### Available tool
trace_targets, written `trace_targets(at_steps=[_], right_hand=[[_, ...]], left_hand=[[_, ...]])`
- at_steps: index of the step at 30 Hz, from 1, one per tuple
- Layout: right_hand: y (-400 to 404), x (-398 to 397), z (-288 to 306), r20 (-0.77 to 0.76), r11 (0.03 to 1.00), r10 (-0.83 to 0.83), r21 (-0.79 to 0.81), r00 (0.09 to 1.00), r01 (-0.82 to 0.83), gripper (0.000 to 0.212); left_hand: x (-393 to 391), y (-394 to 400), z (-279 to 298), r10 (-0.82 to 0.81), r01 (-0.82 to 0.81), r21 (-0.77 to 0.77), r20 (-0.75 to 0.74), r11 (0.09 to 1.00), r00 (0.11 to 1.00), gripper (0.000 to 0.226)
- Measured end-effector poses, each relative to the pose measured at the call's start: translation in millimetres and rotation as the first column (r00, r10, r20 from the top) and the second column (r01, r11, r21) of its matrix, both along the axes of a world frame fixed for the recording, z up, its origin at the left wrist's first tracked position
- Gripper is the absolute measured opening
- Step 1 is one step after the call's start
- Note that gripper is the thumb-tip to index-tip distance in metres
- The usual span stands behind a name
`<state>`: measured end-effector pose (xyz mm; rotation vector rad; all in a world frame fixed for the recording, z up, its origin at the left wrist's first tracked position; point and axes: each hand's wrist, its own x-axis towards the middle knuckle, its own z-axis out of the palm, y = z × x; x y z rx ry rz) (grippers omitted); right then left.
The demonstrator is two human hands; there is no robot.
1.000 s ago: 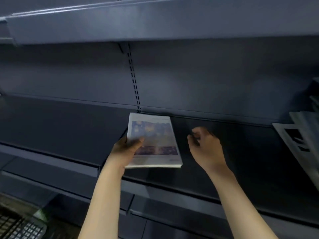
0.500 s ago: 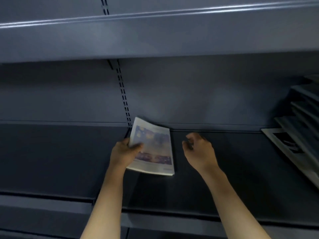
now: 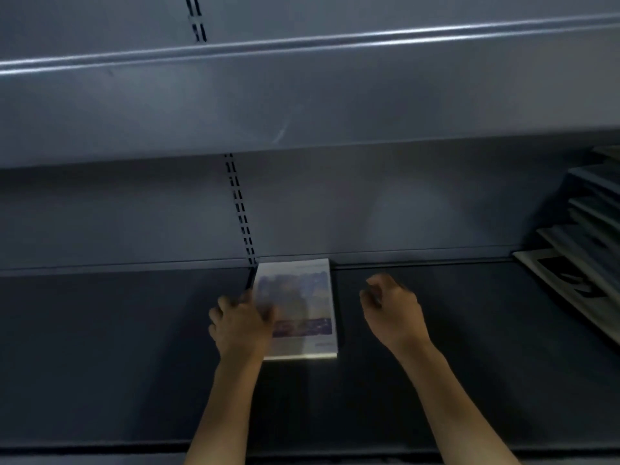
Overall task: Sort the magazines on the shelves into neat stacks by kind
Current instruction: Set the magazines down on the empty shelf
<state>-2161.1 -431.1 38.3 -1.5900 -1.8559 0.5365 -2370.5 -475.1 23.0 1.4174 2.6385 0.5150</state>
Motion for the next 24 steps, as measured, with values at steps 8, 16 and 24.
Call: trace_targets(at_steps=[8,16,24], right_hand=[[-3,-8,-3,0.008,1.0,-0.023,0.021,1.0,0.023,0.03],[-25,1,-1,0.045,0.997,-0.064,0.055,0.997,0.061,0.028],[-45,60,32,-0.022,0.98,-0.125,0.151,0.992,0.127,0.019]], left_hand=[[-2,5,-13,-0.48,0.48,-0.016,0.006,0.877,0.877,0.084],[11,7,3,-0.501,0.501,0.152,-0.045,0.852,0.864,0.052],[89,13,54,-0.633,0.572,0.406,0.02,0.712,0.774,0.027]])
